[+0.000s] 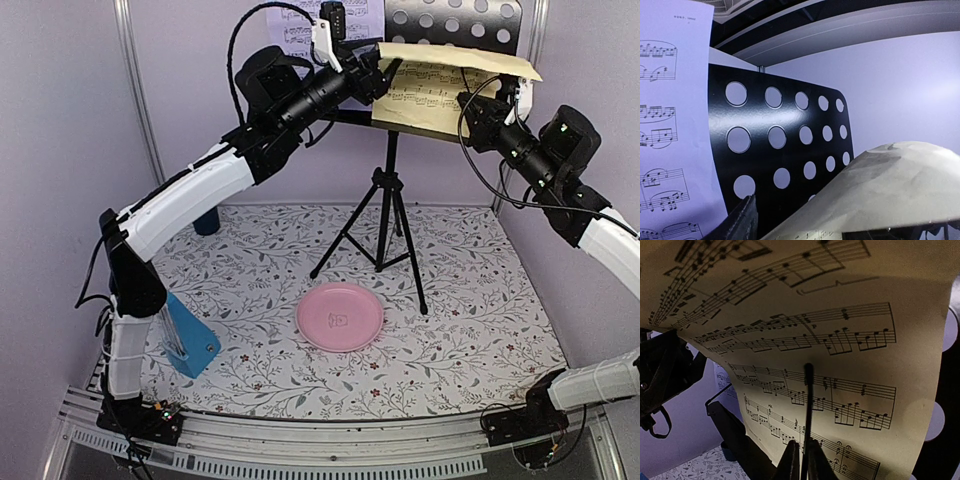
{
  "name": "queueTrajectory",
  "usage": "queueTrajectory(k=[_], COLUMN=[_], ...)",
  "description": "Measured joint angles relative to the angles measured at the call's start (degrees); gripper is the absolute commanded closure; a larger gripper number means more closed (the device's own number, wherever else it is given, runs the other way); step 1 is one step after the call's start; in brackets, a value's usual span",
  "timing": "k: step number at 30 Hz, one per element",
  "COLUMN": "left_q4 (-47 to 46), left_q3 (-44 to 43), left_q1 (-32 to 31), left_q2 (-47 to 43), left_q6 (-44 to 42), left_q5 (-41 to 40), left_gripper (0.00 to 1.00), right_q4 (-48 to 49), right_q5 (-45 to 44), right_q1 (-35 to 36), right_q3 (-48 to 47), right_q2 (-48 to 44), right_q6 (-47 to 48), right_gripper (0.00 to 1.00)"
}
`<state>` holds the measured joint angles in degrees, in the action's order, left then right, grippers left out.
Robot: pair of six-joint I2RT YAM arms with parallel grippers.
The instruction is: Set up the instrument practice props
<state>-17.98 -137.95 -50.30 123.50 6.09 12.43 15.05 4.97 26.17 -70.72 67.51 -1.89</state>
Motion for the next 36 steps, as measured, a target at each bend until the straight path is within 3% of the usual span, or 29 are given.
queueTrajectory(k=[16, 27, 36], left_q4=[0.44, 1.2, 2.16], left_q3=[-0.39, -0.57, -0.57], left_q1=[0.0, 0.0, 0.0], left_q2=[-0.13, -0.13, -0.13], left_q6=[0.15, 0.11, 0.11], left_q5=[-1.18, -1.6, -1.57], left_gripper=[0.39, 0.32, 0.31], right_q4=[-0.04, 0.09, 1.79], right_q5=[0.11, 0.87, 1.62], right_q1=[0.0, 0.0, 0.0], right_q3=[0.0, -0.17, -4.94], right_q2=[-0.39, -7.37, -4.15], right_q6=[0.07, 2.14, 4.09], right_gripper=[0.57, 0.39, 0.31])
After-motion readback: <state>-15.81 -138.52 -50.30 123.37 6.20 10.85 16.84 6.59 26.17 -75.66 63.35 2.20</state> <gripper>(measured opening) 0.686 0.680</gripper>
